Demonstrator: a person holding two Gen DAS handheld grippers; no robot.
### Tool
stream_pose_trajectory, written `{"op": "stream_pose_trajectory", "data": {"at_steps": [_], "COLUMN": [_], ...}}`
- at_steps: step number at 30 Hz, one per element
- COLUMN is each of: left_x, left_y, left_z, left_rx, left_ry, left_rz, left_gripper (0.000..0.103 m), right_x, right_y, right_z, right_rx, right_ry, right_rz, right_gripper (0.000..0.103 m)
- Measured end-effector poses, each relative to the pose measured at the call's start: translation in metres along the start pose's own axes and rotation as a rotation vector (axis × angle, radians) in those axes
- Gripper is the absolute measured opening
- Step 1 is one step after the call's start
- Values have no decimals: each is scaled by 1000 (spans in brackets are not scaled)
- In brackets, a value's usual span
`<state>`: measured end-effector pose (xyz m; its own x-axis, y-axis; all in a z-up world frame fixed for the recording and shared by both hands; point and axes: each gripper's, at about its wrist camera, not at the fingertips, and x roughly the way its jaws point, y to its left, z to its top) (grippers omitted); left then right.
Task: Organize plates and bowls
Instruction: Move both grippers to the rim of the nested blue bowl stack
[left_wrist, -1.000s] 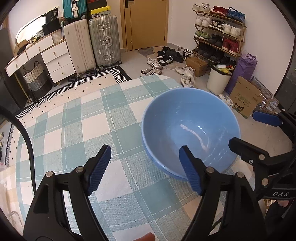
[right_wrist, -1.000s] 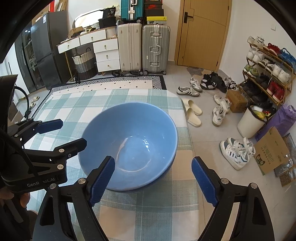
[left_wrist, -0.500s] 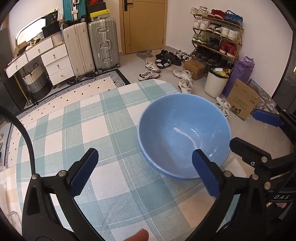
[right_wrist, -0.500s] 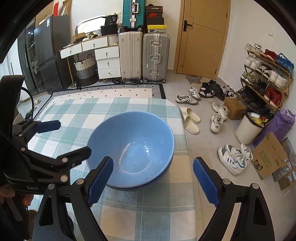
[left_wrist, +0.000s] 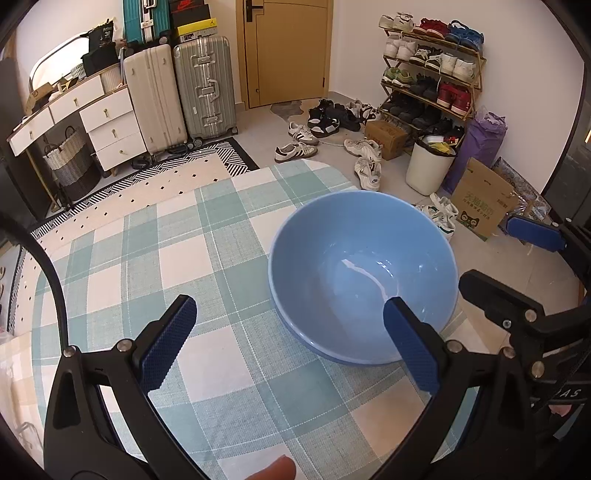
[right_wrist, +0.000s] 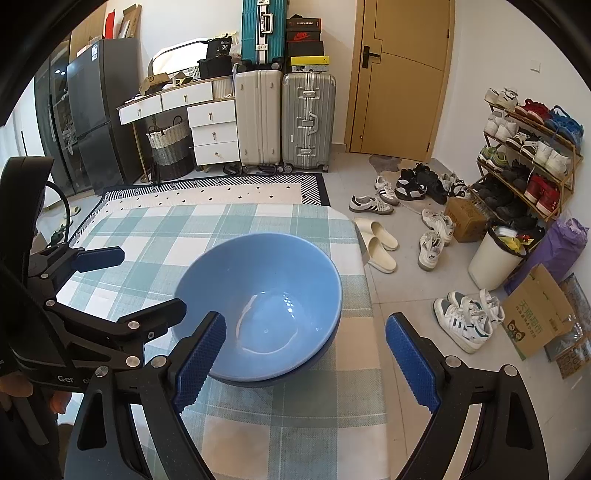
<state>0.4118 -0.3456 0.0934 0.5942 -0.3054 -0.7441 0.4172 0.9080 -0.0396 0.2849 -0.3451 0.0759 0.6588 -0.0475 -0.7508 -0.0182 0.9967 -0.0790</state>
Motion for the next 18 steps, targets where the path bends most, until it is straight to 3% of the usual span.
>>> {"op": "stream_pose_trajectory", "data": {"at_steps": [18], "left_x": [36], "left_y": [-1], "left_z": [2], "left_rx": [-30], "left_ry": [67], "left_rz": [-17], "left_gripper": [100], "right_x": [46], "right_y": [-26], "right_z": [0], "right_rx": [118], "right_ry": [84], "right_rz": [34], "right_gripper": [90]}}
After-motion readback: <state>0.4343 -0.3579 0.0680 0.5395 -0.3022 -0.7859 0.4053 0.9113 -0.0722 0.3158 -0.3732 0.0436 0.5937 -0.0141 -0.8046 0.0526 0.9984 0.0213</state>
